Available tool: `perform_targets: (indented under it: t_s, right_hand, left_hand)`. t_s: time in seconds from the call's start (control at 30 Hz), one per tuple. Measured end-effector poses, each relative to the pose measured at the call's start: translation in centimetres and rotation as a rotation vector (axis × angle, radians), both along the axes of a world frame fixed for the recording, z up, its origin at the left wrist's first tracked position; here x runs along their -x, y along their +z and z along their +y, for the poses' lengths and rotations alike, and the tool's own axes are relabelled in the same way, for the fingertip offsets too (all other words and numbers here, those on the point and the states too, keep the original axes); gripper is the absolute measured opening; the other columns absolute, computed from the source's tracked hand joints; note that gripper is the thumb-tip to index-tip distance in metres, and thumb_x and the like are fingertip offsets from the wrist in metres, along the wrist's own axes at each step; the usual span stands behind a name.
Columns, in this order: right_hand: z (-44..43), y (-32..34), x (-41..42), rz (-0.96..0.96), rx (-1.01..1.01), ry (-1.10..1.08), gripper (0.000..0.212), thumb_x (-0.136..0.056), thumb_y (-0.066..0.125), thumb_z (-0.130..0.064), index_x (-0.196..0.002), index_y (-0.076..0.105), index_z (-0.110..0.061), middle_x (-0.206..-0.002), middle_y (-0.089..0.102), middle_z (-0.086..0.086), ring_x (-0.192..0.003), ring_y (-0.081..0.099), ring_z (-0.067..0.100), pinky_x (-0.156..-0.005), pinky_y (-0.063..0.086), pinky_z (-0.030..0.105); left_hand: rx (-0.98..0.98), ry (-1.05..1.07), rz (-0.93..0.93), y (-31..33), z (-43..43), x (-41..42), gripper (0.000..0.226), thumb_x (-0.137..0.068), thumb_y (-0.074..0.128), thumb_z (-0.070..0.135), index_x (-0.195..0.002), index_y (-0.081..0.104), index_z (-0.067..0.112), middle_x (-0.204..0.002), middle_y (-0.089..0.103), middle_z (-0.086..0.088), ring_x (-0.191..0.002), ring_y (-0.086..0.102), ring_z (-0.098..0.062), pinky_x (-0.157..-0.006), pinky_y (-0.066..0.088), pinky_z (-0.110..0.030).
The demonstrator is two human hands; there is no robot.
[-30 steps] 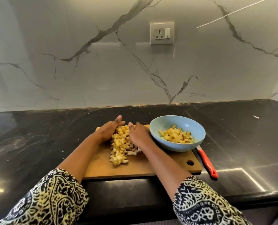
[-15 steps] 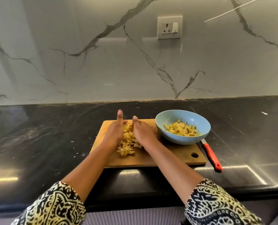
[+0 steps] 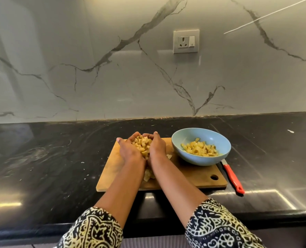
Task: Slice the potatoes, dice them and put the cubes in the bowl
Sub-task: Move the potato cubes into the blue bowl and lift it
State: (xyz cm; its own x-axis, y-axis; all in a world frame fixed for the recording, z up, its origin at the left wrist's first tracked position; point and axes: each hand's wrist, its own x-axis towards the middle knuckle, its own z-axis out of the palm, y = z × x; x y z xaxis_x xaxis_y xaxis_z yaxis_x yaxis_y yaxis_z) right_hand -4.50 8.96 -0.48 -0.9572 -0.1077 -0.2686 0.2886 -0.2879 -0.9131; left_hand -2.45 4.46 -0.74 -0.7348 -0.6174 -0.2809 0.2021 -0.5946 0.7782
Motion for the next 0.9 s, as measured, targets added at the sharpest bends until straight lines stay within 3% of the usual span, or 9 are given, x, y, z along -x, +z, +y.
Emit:
perform_targets:
  t_s: [0.1, 0.33, 0.47, 0.63, 0.77, 0.9]
  right_hand:
    - [0.1, 0.4, -0.1, -0.012, 0.066, -0.017, 0.046, -0.102, 0.034, -0.033, -0.087, 0.070, -0.010, -0.094, 0.071, 0.010, -0.085, 0.068, 0.022, -0.083, 0.057, 0.035]
    - [0.9, 2.8, 0.5, 0.032, 0.204, -0.075, 0.047, -0.102, 0.035, -0.032, -0.080, 0.071, -0.010, -0.094, 0.072, 0.014, -0.088, 0.069, 0.027, -0.077, 0.057, 0.035]
    - [3.3, 5.1, 1.2, 0.096, 0.295, -0.112, 0.042, -0.098, 0.039, -0.027, -0.075, 0.069, -0.009, -0.078, 0.070, 0.012, -0.072, 0.067, 0.026, -0.066, 0.057, 0.032]
    - [8.5, 7.2, 3.3, 0.174, 0.439, -0.224, 0.044, -0.099, 0.038, -0.029, -0.069, 0.062, -0.008, -0.070, 0.066, 0.014, -0.065, 0.065, 0.027, -0.071, 0.055, 0.036]
    - [12.7, 7.0, 4.9, 0.207, 0.368, -0.297, 0.048, -0.099, 0.036, -0.029, -0.067, 0.064, -0.008, -0.069, 0.065, 0.012, -0.063, 0.062, 0.025, -0.068, 0.053, 0.032]
    - [14.8, 6.3, 5.8, 0.207, 0.288, -0.269, 0.055, -0.102, 0.029, -0.032, -0.069, 0.065, -0.006, -0.070, 0.062, 0.009, -0.060, 0.057, 0.018, -0.060, 0.046, 0.028]
  left_hand:
    - [-0.086, -0.005, 0.044, 0.5, 0.1, 0.0, 0.071, -0.100, 0.017, 0.054, -0.091, 0.071, 0.009, -0.085, 0.070, -0.009, -0.080, 0.068, -0.024, -0.066, 0.053, -0.032]
    - [-0.137, 0.012, 0.156, 2.5, 1.1, 0.8, 0.073, -0.100, 0.016, 0.054, -0.081, 0.071, 0.009, -0.082, 0.071, -0.008, -0.077, 0.068, -0.024, -0.068, 0.055, -0.033]
    - [-0.122, -0.048, 0.234, 4.8, 3.1, 2.1, 0.074, -0.099, 0.017, 0.055, -0.082, 0.073, 0.009, -0.092, 0.072, -0.013, -0.087, 0.069, -0.029, -0.081, 0.057, -0.040]
    - [-0.088, -0.168, 0.309, 7.1, 8.6, 4.3, 0.076, -0.099, 0.020, 0.055, -0.069, 0.071, 0.008, -0.083, 0.071, -0.017, -0.080, 0.069, -0.033, -0.082, 0.057, -0.047]
    - [0.015, -0.223, 0.314, 6.8, 11.3, 5.7, 0.078, -0.099, 0.020, 0.054, -0.061, 0.070, 0.009, -0.075, 0.071, -0.012, -0.078, 0.067, -0.029, -0.088, 0.055, -0.045]
    - [0.118, -0.292, 0.264, 5.8, 11.7, 6.0, 0.079, -0.099, 0.016, 0.057, -0.074, 0.070, 0.005, -0.076, 0.072, -0.010, -0.077, 0.067, -0.022, -0.087, 0.052, -0.036]
